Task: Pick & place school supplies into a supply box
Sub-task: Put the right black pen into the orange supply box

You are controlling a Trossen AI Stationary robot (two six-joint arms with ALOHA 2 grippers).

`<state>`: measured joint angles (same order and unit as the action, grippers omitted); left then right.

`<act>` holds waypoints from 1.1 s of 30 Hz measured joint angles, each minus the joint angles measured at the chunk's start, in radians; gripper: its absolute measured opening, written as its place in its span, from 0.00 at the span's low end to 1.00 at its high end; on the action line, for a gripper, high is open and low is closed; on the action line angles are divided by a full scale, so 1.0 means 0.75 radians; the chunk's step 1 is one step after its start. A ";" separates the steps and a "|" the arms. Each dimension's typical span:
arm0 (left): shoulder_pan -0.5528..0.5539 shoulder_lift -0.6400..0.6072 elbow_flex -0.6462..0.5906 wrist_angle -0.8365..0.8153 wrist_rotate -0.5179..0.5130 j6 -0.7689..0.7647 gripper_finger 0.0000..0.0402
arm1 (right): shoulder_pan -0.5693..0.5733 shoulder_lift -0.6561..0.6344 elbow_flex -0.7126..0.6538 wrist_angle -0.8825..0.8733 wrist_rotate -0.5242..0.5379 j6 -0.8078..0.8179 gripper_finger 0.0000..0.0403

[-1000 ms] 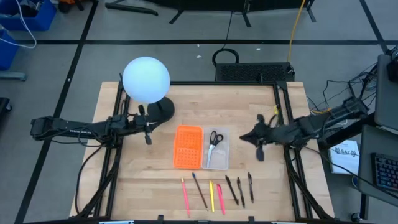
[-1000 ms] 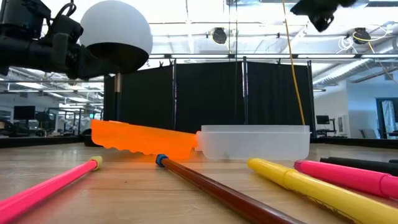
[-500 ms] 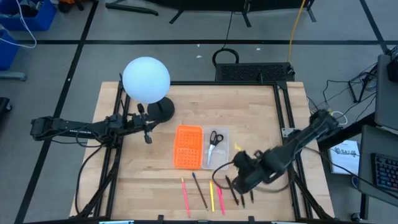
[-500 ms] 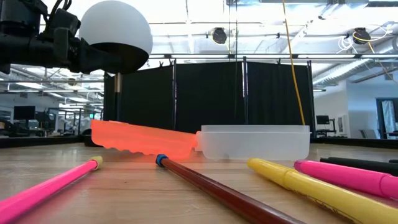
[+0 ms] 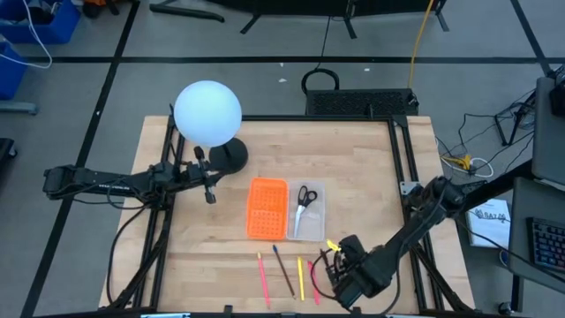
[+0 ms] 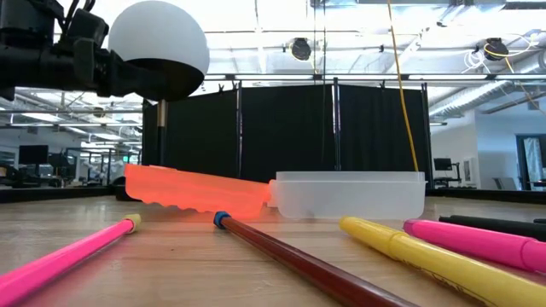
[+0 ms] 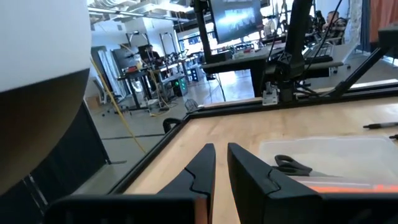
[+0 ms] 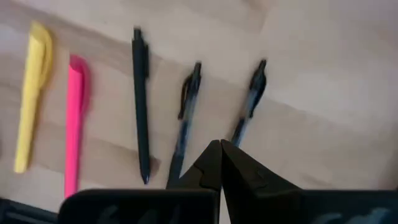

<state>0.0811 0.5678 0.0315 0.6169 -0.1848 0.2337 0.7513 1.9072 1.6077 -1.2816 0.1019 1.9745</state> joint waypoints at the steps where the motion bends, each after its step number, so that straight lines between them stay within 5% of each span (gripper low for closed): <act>1: 0.000 0.000 0.000 0.003 0.000 -0.005 0.13 | 0.004 0.002 -0.009 0.029 -0.010 0.004 0.00; 8: 0.000 0.001 0.000 0.001 0.000 -0.008 0.13 | 0.032 0.001 -0.047 0.018 -0.026 0.040 0.05; 20: 0.000 0.001 0.000 -0.051 0.001 -0.060 0.13 | 0.112 -0.001 -0.055 0.017 0.037 0.224 0.39; 33: 0.000 0.001 0.000 -0.051 0.000 -0.064 0.13 | 0.107 0.000 -0.363 0.333 -0.111 0.246 0.39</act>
<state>0.0811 0.5682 0.0315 0.5785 -0.1848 0.1856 0.8318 1.9068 1.3354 -1.0316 0.0185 2.1593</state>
